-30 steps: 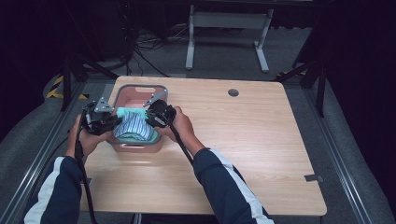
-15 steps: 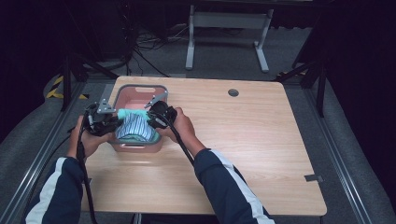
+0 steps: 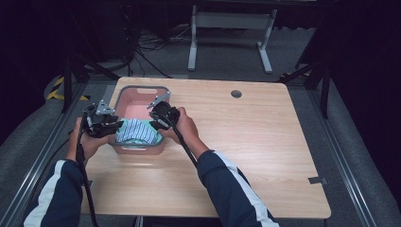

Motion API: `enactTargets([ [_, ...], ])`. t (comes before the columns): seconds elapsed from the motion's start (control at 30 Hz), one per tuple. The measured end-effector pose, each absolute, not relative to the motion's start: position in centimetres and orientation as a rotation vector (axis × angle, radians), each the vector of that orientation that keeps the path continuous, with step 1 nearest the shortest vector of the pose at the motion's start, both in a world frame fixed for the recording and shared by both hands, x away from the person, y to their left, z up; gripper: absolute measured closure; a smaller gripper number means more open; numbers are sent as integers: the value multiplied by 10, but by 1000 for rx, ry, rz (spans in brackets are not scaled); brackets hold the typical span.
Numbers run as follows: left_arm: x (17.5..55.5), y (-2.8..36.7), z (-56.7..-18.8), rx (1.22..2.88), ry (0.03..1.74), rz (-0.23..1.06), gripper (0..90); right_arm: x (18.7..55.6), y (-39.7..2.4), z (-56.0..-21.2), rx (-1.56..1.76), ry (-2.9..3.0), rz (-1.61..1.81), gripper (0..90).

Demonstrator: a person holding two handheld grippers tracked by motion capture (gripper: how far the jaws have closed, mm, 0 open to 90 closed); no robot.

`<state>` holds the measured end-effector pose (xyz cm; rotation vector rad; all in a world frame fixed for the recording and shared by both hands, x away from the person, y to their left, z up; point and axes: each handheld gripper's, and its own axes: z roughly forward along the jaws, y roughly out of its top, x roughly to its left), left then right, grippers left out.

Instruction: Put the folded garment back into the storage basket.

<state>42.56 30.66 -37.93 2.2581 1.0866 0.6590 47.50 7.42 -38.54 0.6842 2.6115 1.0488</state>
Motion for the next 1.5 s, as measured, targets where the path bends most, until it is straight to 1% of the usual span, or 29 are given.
enactTargets([
  [0.17, 423, 302, -378, 2226, 1077, 686, 613, 473, 72, -384, 680, 2611, 1054, 719],
  [0.23, 421, 300, -375, 2243, 1071, 700, 589, 472, 71, -385, 680, 2610, 1051, 716],
  [0.43, 416, 293, -371, 2220, 1043, 711, 571, 470, 64, -384, 679, 2606, 1056, 696],
  [0.57, 410, 285, -367, 2210, 1018, 714, 551, 467, 59, -382, 664, 2601, 1049, 657],
  [0.8, 397, 269, -360, 2181, 965, 727, 497, 460, 42, -378, 626, 2587, 1002, 543],
  [0.93, 391, 259, -358, 2165, 959, 731, 445, 456, 31, -374, 594, 2571, 996, 483],
  [1.03, 386, 252, -357, 2165, 945, 726, 387, 452, 23, -372, 581, 2556, 968, 440],
  [1.2, 376, 239, -356, 2178, 889, 707, 342, 446, 8, -368, 573, 2519, 927, 359],
  [1.27, 372, 234, -356, 2190, 874, 722, 315, 444, -1, -366, 590, 2514, 926, 344],
  [1.33, 368, 229, -356, 2184, 869, 706, 305, 441, -8, -365, 594, 2512, 922, 337],
  [1.5, 358, 217, -357, 2189, 824, 681, 313, 435, -28, -362, 600, 2493, 916, 320],
])
